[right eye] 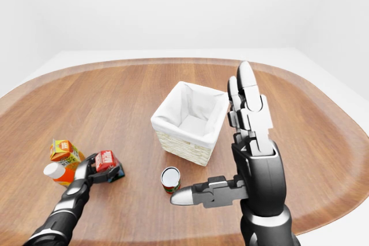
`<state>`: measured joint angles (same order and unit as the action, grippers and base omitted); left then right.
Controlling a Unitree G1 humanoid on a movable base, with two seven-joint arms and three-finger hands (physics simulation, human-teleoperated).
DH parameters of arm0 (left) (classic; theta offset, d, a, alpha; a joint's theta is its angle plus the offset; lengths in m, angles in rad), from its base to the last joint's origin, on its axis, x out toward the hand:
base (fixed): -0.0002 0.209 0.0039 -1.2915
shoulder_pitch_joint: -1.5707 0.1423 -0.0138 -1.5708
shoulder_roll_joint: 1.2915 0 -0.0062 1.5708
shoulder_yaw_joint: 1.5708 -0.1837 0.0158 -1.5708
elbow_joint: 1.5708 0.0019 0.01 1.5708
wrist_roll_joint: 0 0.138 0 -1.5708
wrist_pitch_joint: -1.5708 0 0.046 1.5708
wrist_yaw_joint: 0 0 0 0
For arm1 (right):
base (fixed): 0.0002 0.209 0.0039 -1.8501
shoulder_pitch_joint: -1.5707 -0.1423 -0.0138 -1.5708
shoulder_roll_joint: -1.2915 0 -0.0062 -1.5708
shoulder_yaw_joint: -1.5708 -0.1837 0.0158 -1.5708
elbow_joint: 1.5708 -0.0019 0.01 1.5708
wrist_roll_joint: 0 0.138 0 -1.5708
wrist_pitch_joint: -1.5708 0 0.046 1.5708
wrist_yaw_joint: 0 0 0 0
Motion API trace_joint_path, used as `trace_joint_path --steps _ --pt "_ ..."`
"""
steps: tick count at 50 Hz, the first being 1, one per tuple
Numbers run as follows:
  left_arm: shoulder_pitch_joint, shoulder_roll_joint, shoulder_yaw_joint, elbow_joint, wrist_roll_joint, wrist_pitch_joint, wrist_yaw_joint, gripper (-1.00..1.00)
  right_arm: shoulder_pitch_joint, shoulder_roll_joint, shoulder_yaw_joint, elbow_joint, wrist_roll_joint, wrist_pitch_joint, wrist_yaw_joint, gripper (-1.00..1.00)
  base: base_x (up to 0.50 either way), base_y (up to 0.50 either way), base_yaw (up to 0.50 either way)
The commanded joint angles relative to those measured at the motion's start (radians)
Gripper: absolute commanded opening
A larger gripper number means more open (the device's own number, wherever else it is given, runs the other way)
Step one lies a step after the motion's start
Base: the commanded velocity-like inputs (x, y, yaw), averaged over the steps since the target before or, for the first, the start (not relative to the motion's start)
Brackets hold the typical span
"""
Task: Pick the milk and place it in the basket.
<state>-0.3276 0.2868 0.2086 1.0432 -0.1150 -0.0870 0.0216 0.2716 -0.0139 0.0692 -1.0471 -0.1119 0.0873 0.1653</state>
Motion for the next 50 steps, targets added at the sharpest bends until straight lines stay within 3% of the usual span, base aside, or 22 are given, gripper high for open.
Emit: trace_joint_path --steps 1,12,21,34,50 --pt "-0.011 -0.002 -0.005 0.03 -0.023 0.0 -0.034 -1.0 0.001 -0.001 -0.001 0.0 0.002 0.0 -0.001 1.0 0.0 0.0 0.0" --pt "0.001 -0.005 -0.005 0.013 -0.036 0.0 -0.077 -1.0 0.003 0.0 0.0 0.0 0.001 0.0 -0.001 1.0 0.0 0.0 0.0" --pt "0.0 0.0 -0.003 -0.006 -0.029 0.0 -0.062 -1.0 0.002 -0.001 0.001 0.0 0.001 0.0 -0.001 1.0 0.0 0.0 0.0" --pt "0.016 0.011 0.005 -0.201 0.027 0.0 -0.024 -1.0 0.007 -0.003 0.009 0.0 -0.004 0.0 -0.003 1.0 0.0 0.0 0.0" --pt "0.034 0.018 0.034 -0.439 0.08 0.0 -0.035 -1.0 0.009 -0.004 0.012 0.0 -0.006 0.0 -0.003 1.0 0.0 0.0 0.0"
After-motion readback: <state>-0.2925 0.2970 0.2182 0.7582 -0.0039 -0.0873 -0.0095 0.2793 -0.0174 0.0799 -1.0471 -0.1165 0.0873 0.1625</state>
